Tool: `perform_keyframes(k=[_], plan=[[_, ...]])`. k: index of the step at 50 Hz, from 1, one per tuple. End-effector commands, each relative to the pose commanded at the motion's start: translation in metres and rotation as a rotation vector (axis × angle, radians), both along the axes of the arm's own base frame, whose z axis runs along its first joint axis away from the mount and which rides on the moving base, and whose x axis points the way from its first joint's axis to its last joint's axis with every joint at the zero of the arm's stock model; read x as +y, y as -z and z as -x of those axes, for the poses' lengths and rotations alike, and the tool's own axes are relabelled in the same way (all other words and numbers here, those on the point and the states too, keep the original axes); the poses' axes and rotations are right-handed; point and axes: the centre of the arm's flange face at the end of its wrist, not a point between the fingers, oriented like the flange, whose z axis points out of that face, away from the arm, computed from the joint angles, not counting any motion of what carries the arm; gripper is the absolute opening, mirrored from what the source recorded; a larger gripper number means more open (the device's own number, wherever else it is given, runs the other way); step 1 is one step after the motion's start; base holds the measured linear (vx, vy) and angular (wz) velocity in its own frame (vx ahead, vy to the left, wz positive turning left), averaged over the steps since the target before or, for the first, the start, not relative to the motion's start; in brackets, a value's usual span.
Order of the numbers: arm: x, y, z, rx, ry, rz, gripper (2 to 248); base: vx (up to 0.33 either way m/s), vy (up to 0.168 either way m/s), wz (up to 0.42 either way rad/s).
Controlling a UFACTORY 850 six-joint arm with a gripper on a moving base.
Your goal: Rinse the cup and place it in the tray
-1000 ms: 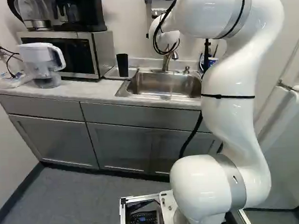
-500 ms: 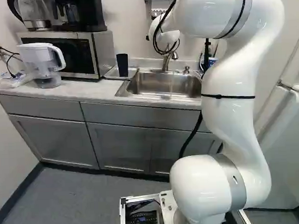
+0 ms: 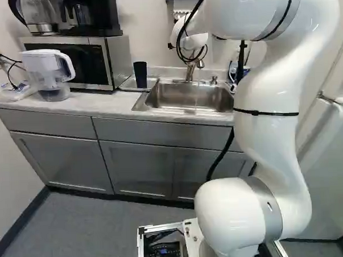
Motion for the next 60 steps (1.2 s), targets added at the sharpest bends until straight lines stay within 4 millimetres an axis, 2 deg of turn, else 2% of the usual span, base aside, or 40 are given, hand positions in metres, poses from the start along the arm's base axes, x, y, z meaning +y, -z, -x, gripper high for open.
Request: perform_keyframes(k=[37,60], plan=[[-0.001,0.000,0.033,0.043,0.002,-0.002,247,0.000,0.000,0.000],[-0.018,-0.003,0.071,0.054,0.034,-0.004,247,0.000,0.000,0.000]])
